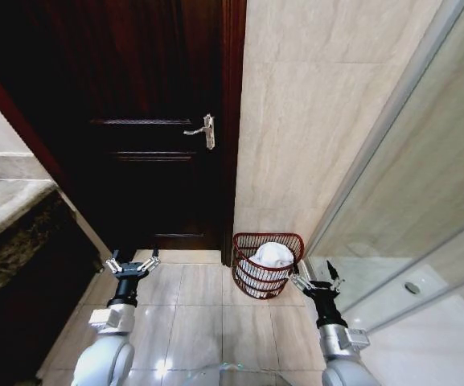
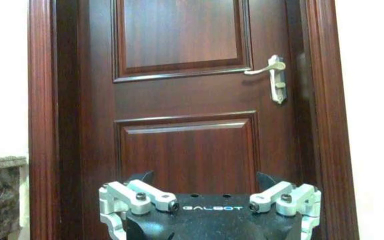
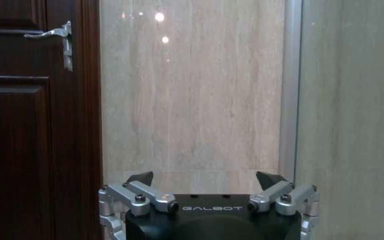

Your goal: Discard the used towel into the hamper.

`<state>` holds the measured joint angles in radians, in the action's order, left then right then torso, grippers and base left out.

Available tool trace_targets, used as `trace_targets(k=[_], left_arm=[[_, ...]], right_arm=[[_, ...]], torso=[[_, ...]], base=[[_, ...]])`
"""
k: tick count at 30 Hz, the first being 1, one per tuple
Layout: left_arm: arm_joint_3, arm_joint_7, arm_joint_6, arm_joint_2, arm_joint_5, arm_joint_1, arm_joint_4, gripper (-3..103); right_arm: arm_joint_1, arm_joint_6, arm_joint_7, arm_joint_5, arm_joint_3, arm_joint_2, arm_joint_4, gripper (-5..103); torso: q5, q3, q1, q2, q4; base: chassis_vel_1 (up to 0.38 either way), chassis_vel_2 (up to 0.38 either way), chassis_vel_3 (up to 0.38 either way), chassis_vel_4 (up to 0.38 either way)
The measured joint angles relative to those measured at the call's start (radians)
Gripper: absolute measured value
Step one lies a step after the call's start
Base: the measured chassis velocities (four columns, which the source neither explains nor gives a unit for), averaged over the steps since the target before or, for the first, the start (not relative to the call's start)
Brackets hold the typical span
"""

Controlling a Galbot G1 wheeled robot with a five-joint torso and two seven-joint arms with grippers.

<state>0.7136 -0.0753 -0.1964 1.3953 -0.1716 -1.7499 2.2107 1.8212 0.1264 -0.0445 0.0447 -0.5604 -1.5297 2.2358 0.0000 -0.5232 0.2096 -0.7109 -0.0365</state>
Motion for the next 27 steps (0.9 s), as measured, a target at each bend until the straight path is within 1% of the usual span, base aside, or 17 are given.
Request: trace_targets(k=[6, 13, 22, 27], left_arm=[[-0.001, 0.002, -0.004, 0.0, 0.008, -0.002, 0.0, 100], [-0.003, -0.011, 0.005, -0.001, -0.002, -0.002, 0.008, 100], [-0.002, -0.012, 0.0, -0.006, -0.003, -0.002, 0.0, 100], [-0.002, -0.012, 0.0, -0.006, -0.004, 0.001, -0.005, 100]], right_arm=[[0.005, 0.009, -0.003, 0.0, 0.002, 0.003, -0.005, 100], [0.003, 0.017, -0.01, 0.0, 0.001, 0.001, -0.011, 100], [-0.005, 0.018, -0.008, -0.004, 0.004, -0.003, -0.011, 100], [-0.019, 0.045, -0.011, -0.003, 0.007, -0.011, -0.023, 100]], torso=[[0.0, 0.0, 0.0, 0.0, -0.0001], [-0.0001, 0.0, 0.0, 0.0, -0.0001], [0.0, 0.0, 0.0, 0.0, 0.0], [0.0001, 0.005, -0.004, 0.009, -0.0001]], base=[[0.088, -0.085, -0.082, 0.105], [0.072, -0.095, -0.111, 0.077], [0.022, -0.114, -0.114, 0.018], [-0.026, -0.116, -0.122, -0.016]])
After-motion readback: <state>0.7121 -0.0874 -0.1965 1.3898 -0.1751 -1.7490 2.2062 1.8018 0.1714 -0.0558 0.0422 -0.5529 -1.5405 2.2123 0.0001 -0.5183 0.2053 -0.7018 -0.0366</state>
